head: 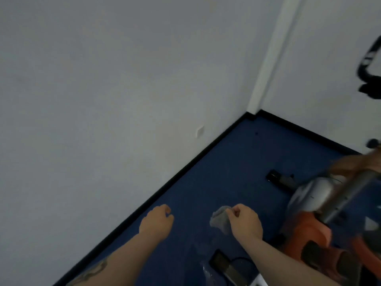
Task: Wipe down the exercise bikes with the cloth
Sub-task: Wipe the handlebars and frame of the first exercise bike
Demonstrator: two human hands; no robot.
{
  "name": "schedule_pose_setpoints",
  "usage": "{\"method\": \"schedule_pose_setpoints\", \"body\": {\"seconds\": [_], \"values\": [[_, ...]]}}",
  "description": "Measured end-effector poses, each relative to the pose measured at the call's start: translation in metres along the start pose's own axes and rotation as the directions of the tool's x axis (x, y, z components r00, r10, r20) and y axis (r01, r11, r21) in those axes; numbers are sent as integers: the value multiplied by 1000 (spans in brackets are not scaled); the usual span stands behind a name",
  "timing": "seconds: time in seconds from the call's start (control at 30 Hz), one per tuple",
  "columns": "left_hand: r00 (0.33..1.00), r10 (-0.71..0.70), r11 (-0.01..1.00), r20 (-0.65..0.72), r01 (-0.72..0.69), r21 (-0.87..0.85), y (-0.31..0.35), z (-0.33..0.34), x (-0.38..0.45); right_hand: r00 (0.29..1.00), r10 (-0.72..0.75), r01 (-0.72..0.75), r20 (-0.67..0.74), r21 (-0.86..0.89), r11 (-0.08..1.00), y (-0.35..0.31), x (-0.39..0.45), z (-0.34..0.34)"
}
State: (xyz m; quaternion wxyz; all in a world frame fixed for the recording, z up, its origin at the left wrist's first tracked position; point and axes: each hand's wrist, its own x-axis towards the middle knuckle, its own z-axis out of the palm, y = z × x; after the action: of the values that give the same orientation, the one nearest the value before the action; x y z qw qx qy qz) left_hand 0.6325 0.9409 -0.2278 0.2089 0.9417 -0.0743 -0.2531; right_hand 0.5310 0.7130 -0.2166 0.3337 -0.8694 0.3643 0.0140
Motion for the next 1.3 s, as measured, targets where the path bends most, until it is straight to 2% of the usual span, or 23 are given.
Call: {"method": "schedule_pose_setpoints", "body": {"seconds": [0.13,0.33,0.47,0.67,0.83,1.0,1.17,1.3], "values": [[987,151,988,64,-152,19,38,-18,56,981,128,-120,-148,63,991,-10,27,-23],[928,349,933,135,-357,41,133,-30,130,922,234,-193,-308,159,968,-18,86,-67],[864,471,870,178,-488,67,213,-31,178,859,307,-211,-410,263,941,-11,139,-96],[762,598,776,248,-628,61,334,-38,235,755,448,-265,-478,402,877,-3,209,-153],[636,742,662,211,-745,-84,454,-38,270,602,521,-177,-605,535,826,9,261,-224],[500,843,535,201,-820,-202,552,-36,293,443,591,27,-675,669,743,16,303,-297],[340,927,376,160,-848,-374,658,-32,316,259,590,166,-765,637,753,19,350,-366],[241,956,293,170,-836,-463,727,-24,335,132,611,223,-781,624,749,21,387,-418]]}}
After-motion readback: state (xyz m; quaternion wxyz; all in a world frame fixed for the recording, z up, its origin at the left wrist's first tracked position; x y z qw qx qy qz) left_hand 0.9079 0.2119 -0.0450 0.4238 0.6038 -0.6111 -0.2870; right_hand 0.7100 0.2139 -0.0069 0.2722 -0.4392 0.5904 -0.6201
